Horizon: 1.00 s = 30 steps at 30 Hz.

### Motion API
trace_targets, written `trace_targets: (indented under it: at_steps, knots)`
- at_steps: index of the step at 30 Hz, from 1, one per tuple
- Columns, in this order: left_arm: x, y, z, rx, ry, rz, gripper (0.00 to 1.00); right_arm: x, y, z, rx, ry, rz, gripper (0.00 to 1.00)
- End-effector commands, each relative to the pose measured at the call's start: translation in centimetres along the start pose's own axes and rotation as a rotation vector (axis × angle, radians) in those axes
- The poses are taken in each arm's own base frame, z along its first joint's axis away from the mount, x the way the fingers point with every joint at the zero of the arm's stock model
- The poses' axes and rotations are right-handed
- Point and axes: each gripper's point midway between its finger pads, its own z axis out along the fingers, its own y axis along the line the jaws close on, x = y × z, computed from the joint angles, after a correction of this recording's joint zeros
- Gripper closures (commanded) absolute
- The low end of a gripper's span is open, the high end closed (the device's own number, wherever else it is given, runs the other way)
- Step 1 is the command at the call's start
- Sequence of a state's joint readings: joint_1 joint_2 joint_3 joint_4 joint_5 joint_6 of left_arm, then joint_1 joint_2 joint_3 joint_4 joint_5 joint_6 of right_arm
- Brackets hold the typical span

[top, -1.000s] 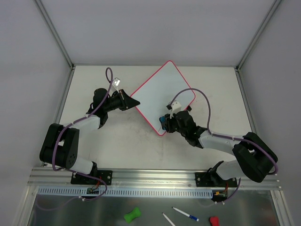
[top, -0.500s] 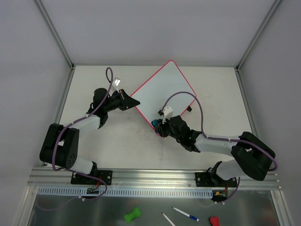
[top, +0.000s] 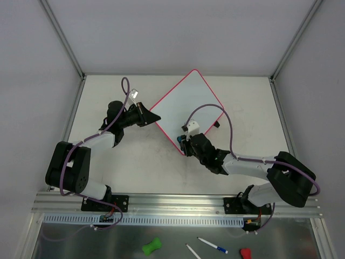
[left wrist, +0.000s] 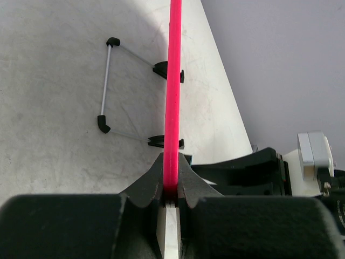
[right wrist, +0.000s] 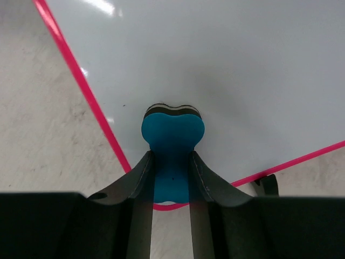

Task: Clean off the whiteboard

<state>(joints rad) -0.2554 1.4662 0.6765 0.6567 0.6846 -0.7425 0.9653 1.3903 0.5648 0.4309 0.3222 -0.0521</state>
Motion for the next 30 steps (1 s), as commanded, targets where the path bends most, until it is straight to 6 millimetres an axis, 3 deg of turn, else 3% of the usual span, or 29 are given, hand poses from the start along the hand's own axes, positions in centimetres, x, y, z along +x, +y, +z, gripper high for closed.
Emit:
trace_targets:
  at_steps: [1, 8, 14, 17, 18, 22, 30]
  knots:
    - [1.7, -1.3, 0.4, 0.031, 0.074, -0.026, 1.0, -0.8, -3.9, 0.2, 0.159, 0.014, 0.029, 1.0]
    - [1.6, -1.3, 0.4, 0.031, 0.072, -0.024, 1.0, -1.7, -6.1, 1.6, 0.16, 0.027, 0.088, 1.0]
    - [1.7, -1.3, 0.4, 0.032, 0.077, -0.024, 1.0, -2.8, -3.9, 2.3, 0.008, 0.016, 0.064, 1.0]
    - [1.6, -1.4, 0.4, 0.033, 0.077, -0.024, 1.0, -2.3, -3.0, 1.9, -0.035, 0.003, 0.035, 1.0]
    - [1.6, -1.4, 0.4, 0.033, 0.077, -0.024, 1.0, -0.8, -3.0, 1.5, -0.04, 0.023, 0.03, 1.0]
    - [1.4, -1.7, 0.4, 0.034, 0.075, -0.038, 1.0, 0.5, -2.7, 0.4, -0.06, -0.006, 0.042, 1.0]
    - [1.7, -1.1, 0.4, -0.004, 0.082, -0.07, 1.0, 0.0, -0.2, -0.4, -0.123, -0.026, -0.019, 1.0]
